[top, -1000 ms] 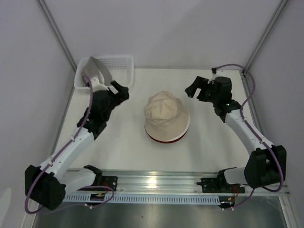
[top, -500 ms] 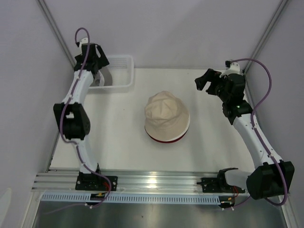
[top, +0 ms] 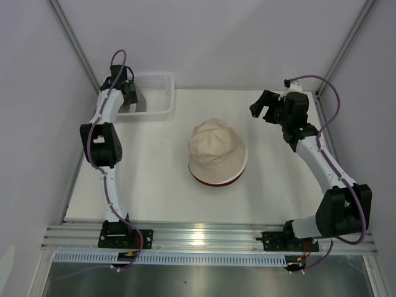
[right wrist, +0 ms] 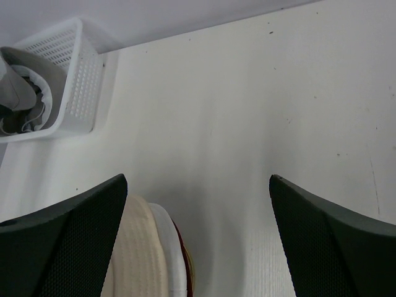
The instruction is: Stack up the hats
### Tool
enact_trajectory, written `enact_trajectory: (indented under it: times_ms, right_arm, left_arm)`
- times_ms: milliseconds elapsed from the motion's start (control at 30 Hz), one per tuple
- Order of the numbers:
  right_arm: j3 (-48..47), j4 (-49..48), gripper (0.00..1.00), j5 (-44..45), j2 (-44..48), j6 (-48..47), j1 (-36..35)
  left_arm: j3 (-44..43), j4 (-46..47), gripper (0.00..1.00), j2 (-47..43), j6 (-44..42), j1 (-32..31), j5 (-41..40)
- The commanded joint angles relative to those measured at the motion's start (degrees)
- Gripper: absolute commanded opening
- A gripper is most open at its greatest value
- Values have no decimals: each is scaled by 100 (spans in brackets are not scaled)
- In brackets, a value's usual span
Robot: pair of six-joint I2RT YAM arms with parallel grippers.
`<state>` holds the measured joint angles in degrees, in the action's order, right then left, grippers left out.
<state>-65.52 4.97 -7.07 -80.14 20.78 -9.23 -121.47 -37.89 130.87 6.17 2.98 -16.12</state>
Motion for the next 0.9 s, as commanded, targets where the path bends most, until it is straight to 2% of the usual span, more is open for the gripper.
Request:
enact_trajectory:
  times_ms: [0,67,167,233,267,300,367,400,533,667,767,867]
  right_arm:
    - [-321,-259,99,-110,-89,23,27]
    - [-383,-286,99,-224,-168,67,18]
    - [-505,-216,99,-312,-213,111,27]
    - [-506,-225,99,-313,-187,137,18]
    - [-506,-225,99,-304,-169,155,27]
    - [-506,-260,99,-312,-134,164,27]
    - [-506,-286,99,-382,-90,216,27]
    - [-497,-321,100,-409,-64,225,27]
    - [-611,-427,99,-829,33,365,27]
    - [-805,-848,99,-1287,95,759,-8]
    - [-919,-1235,100,-1569,112,1260,-131]
    - [-1278,-1254,99,-1473,51,1464,-412]
  left_arm:
    - [185,-114,67,-158,-441,71,-74]
    - [273,-78,62,-141,-503,62,-172]
    - [246,-148,61,-44,-582,71,-207]
    - [308,-87,52,-79,-591,71,-181]
    - [326,-70,47,-88,-600,71,-181]
    - [326,-43,32,-97,-600,71,-198]
    - [291,1,15,-167,-565,71,-295]
    - [299,27,1,-210,-530,71,-313]
    - [386,185,1,-675,-407,62,-15]
    - [940,693,1,-1946,-406,-8,951]
    - [1274,975,1,-2617,-599,-245,1383]
    - [1661,1160,1,-3347,-1178,-1033,1427]
